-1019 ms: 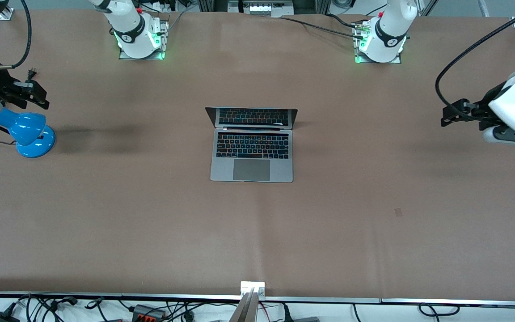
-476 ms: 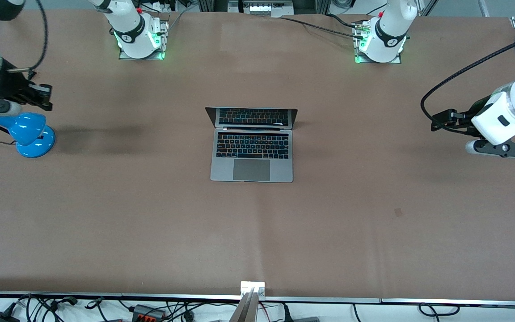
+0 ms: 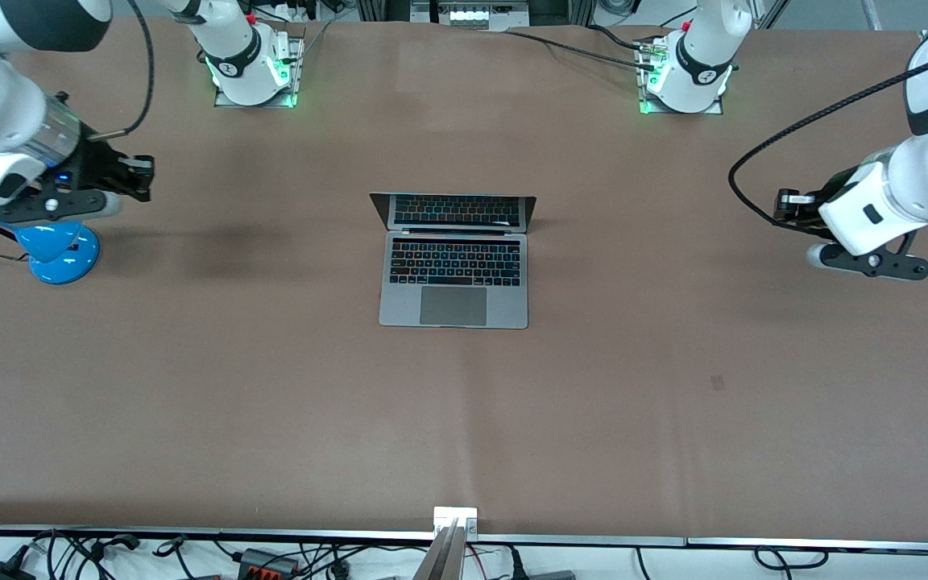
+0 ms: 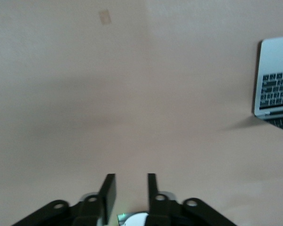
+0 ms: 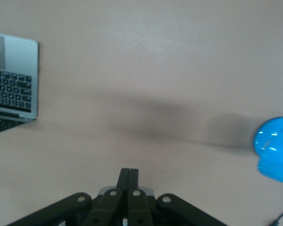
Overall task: Close laptop with both arms from behind
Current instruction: 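Move both grippers toward the laptop screen's back edge, closing the fingers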
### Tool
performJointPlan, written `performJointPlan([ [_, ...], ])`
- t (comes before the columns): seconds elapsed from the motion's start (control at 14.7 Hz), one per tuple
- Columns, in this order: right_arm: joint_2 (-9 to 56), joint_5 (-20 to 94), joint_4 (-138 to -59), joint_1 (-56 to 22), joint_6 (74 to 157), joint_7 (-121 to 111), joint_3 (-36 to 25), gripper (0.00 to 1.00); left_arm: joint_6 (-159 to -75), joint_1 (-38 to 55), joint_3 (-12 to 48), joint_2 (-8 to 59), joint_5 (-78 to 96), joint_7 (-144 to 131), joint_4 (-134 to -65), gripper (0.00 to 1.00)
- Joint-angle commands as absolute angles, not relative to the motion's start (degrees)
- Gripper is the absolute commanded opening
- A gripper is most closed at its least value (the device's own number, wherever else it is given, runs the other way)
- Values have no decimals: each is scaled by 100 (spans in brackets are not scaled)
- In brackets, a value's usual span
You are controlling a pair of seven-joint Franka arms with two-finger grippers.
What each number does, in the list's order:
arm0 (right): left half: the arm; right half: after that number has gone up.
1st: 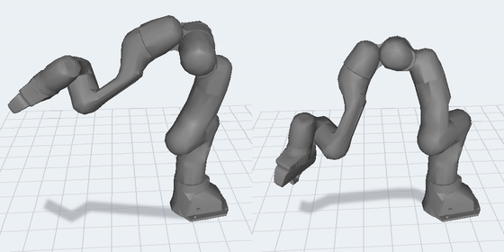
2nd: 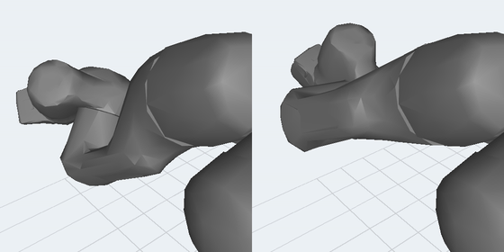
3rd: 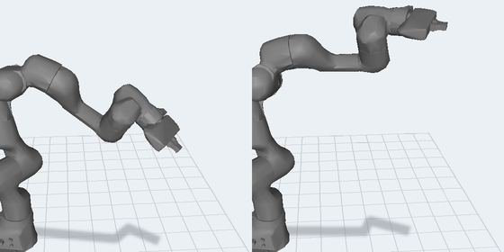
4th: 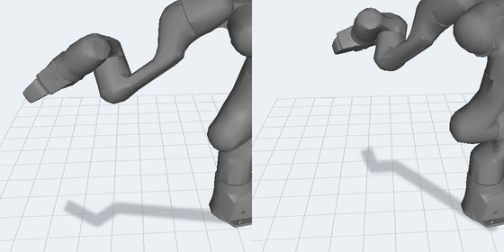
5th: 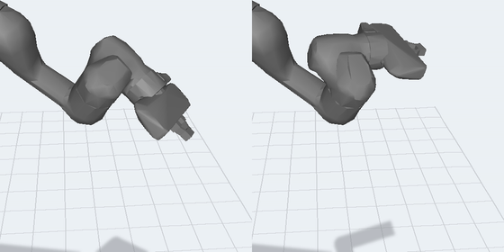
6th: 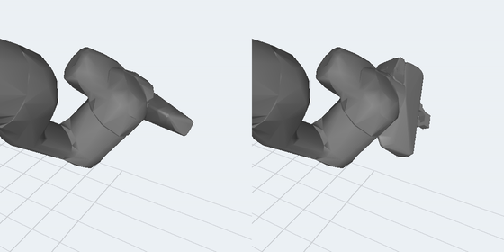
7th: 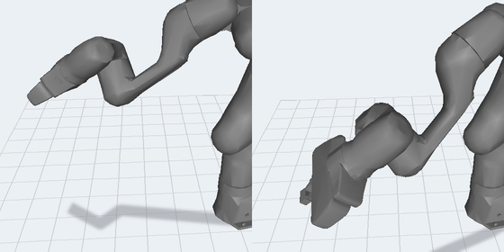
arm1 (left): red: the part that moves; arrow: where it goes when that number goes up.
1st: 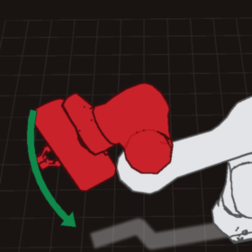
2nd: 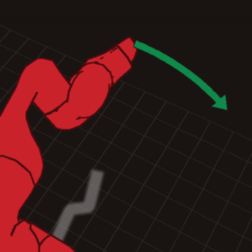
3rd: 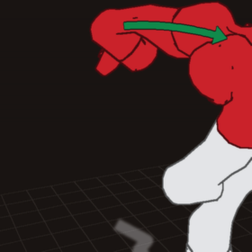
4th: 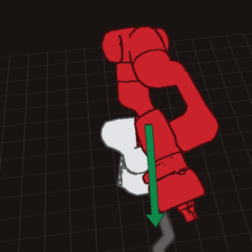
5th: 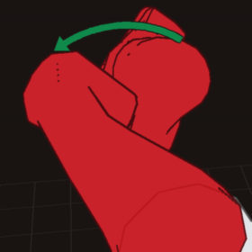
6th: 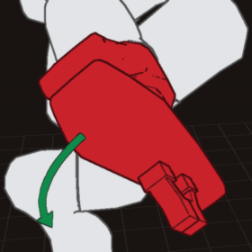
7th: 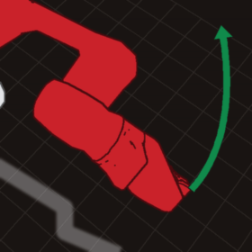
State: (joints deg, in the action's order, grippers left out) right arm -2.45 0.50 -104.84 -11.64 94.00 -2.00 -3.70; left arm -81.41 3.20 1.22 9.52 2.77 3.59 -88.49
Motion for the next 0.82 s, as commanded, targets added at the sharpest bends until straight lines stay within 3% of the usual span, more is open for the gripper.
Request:
performJointPlan([
  [0.0, -185, 211, -10538, -1484, 9308, -141, -396, 0, -7753, 273, 237, 993, 754, 466, -8850, 4],
  [0.41, 105, 597, -10591, -2336, 9325, 604, -396, 0, -7857, 281, 905, 976, 1623, 282, -9640, 1],
  [0.75, 377, 852, -10608, -3249, 9220, 1606, -396, 0, -8471, 299, 1203, 923, 2399, 246, -10247, 1],
])
